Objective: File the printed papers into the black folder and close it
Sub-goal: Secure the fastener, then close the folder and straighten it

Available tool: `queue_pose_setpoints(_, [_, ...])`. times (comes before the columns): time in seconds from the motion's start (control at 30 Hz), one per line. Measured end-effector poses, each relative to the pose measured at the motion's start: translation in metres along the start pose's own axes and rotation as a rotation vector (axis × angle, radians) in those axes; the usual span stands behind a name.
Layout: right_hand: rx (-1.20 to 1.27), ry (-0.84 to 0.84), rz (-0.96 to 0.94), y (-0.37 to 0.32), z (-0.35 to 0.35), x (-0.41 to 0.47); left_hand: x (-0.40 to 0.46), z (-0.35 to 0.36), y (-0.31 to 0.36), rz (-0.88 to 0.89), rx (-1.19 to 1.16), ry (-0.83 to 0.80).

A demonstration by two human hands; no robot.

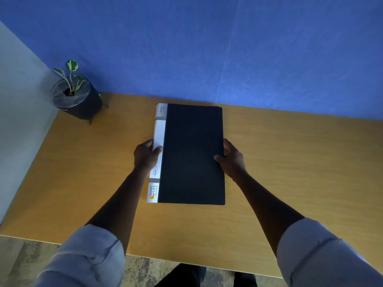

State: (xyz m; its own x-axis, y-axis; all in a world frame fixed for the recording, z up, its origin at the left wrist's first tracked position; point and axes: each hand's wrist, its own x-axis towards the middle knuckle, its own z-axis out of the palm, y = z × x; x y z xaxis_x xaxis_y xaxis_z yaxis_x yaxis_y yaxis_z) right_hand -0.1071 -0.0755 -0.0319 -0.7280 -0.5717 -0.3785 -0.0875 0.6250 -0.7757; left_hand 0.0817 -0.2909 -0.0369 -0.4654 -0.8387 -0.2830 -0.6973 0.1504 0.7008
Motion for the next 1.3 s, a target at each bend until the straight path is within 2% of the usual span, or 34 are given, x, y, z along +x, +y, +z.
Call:
queue_pose_setpoints(0.37, [-0.313,0.021,0.039,-0.017,0.023,0.034,0.042,-0.002,-0.007,0.001,0.128,0.077])
queue_pose_setpoints(0.87, [-0.48,0.046,0.037,-0.025,0.032,0.039,0.061,-0.003,-0.013,0.053,0.235,0.09])
queue_pose_setpoints(1.17, [-0.434,0.038,0.024,-0.024,0.03,0.039,0.04,-0.01,0.005,0.167,0.452,0.106])
queue_pose_setpoints(1.23, [-0.42,0.079,0.024,-0.026,0.032,0.034,0.031,-0.006,0.011,0.244,0.486,0.157])
queue_pose_setpoints(1.3, [-0.428,0.144,0.012,-0.028,0.037,0.024,0.021,0.0,0.016,0.398,0.508,0.182])
